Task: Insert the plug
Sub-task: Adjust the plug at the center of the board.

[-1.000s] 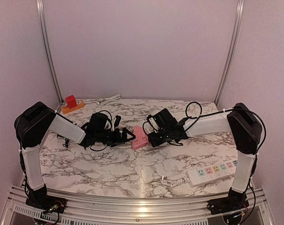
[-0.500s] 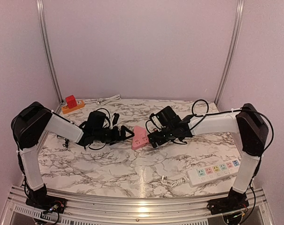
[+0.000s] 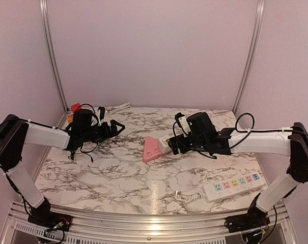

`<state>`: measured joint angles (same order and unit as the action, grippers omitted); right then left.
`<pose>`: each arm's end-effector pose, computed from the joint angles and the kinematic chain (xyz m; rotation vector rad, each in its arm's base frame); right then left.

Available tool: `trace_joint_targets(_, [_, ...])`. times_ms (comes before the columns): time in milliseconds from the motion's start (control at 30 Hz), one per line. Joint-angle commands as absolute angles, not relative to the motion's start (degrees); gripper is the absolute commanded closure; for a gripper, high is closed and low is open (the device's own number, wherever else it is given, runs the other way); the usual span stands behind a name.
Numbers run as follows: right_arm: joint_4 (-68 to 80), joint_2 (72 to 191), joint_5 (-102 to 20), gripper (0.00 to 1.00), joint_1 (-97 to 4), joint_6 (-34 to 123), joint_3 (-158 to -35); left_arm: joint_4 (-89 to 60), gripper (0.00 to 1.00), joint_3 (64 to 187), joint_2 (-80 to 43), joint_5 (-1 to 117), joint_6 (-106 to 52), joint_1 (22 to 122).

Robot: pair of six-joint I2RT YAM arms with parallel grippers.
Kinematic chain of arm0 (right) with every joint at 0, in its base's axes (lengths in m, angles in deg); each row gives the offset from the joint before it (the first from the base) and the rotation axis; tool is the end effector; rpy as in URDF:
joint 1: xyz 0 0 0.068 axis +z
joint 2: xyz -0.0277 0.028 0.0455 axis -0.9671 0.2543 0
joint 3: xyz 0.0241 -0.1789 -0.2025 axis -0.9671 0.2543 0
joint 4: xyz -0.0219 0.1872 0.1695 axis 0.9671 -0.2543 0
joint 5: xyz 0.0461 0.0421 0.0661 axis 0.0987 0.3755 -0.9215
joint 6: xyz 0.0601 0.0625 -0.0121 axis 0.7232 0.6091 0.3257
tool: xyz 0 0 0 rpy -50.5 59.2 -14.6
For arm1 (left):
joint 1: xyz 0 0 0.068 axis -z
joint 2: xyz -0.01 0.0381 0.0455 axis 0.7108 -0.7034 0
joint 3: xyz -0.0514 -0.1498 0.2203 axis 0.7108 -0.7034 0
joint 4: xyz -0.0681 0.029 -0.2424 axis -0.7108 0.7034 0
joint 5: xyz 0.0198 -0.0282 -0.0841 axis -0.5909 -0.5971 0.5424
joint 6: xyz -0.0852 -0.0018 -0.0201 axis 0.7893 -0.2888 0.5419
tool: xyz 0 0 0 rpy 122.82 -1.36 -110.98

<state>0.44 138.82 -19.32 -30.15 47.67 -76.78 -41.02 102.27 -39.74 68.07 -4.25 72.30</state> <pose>0.2676 0.2427 0.2068 -0.5504 2.1683 0.2586 0.3392 -0.2001 0.1892 0.1001 2.0240 -1.0063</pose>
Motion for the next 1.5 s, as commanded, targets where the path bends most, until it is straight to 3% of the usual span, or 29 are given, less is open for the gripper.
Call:
trace_joint_targets(0, [5.92, 137.17, -20.53, 0.01, -30.00, 50.37, -75.69, -39.56, 0.01, 99.50, -35.39, 62.23, -1.79, 69.24])
trace_joint_targets(167, [4.85, 137.70, -18.10, 0.02, -30.12, 51.00, -75.74, -39.60, 0.01, 96.19, -31.94, 58.68, 3.85, 66.57])
trace_joint_targets(567, [3.22, 139.66, -17.97, 0.06, -30.16, 52.25, -76.28, -35.80, 0.01, 97.77, -36.50, 59.15, 10.14, 65.10])
trace_joint_targets(733, [3.62, 140.35, -19.01, 0.07, -30.07, 53.08, -75.75, -30.47, 0.01, 98.42, -33.94, 53.58, 10.36, 63.29])
trace_joint_targets(1133, [4.02, 141.91, -19.76, 0.07, -30.07, 53.18, -75.80, -17.41, 0.01, 99.77, -29.37, 41.76, 11.09, 53.25])
trace_joint_targets(1467, [4.16, 142.93, -19.97, 0.07, -30.06, 53.35, -75.68, -15.94, 0.01, 98.94, -31.15, 44.45, 17.83, 45.76])
